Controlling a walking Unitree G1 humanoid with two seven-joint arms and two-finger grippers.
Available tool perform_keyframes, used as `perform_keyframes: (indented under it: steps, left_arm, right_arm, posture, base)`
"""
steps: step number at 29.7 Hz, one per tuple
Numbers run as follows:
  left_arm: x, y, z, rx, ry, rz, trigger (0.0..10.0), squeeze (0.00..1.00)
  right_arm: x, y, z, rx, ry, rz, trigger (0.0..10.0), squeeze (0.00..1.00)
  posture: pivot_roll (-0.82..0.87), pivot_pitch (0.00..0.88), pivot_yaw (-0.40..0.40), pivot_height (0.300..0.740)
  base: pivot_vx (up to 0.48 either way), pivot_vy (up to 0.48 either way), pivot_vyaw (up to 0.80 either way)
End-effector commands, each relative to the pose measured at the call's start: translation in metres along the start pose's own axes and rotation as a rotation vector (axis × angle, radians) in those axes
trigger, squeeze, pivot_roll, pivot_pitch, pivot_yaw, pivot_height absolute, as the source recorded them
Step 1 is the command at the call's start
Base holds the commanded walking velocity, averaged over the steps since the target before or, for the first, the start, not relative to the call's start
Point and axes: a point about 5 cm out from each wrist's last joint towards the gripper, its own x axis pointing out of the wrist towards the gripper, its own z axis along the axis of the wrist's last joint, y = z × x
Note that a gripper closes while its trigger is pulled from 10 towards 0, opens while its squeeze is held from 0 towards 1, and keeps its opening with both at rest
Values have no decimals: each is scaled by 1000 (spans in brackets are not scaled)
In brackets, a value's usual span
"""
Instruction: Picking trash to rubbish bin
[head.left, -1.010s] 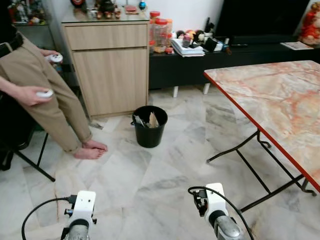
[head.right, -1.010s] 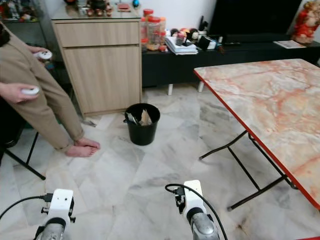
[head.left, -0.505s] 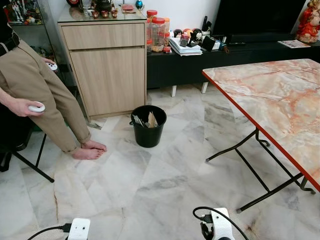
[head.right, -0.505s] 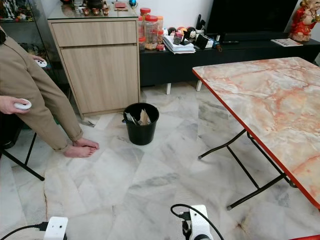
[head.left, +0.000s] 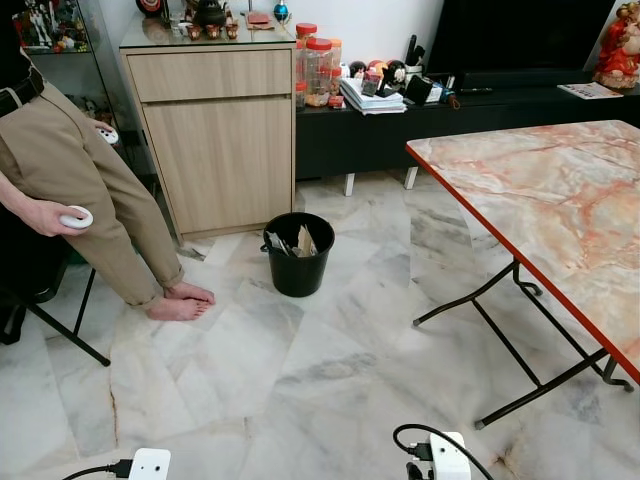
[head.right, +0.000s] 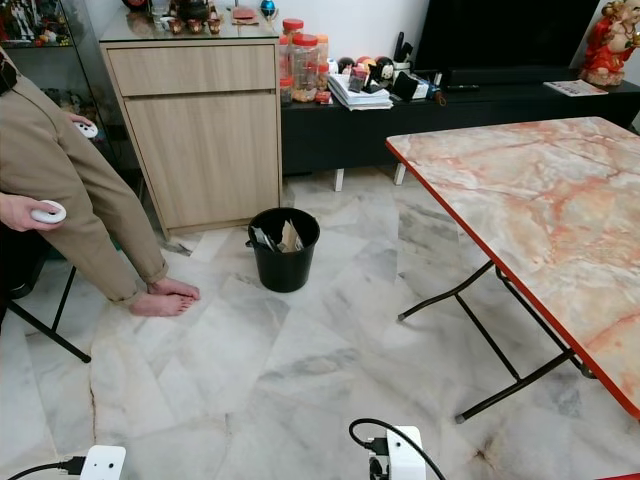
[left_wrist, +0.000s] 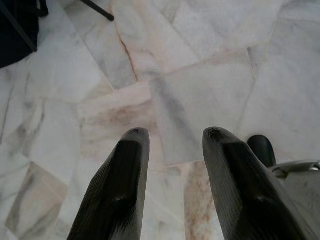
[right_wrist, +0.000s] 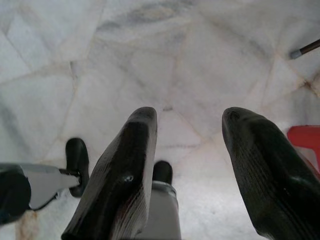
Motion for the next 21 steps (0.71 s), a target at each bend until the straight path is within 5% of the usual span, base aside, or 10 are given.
perform_keyframes:
  steps: [1, 8, 10, 21]
  left_arm:
    - [0, -3, -1, 7, 11, -15, 10000, 0]
    - [7, -13, 27, 12, -67, -48, 10000, 0]
    - [9, -18, 40, 15, -94, -60, 10000, 0]
    - [10, -25, 46, 35, -109, -85, 10000, 0]
  right_arm:
    - [2, 2, 5, 11, -7, 1, 10000, 0]
    - [5, 12, 14, 10, -9, -3, 10000, 0]
    - [5, 2, 15, 47, 1, -125, 10000, 0]
    - [1, -18, 8, 86, 15, -282, 10000, 0]
  posture:
    - [-16, 32, -54, 740]
    - [-10, 18, -44, 740]
    - [-13, 15, -38, 740]
    - [-18, 30, -34, 740]
  base:
    - [0, 0, 0]
    - [0, 0, 0]
    - [0, 0, 0]
    - [0, 0, 0]
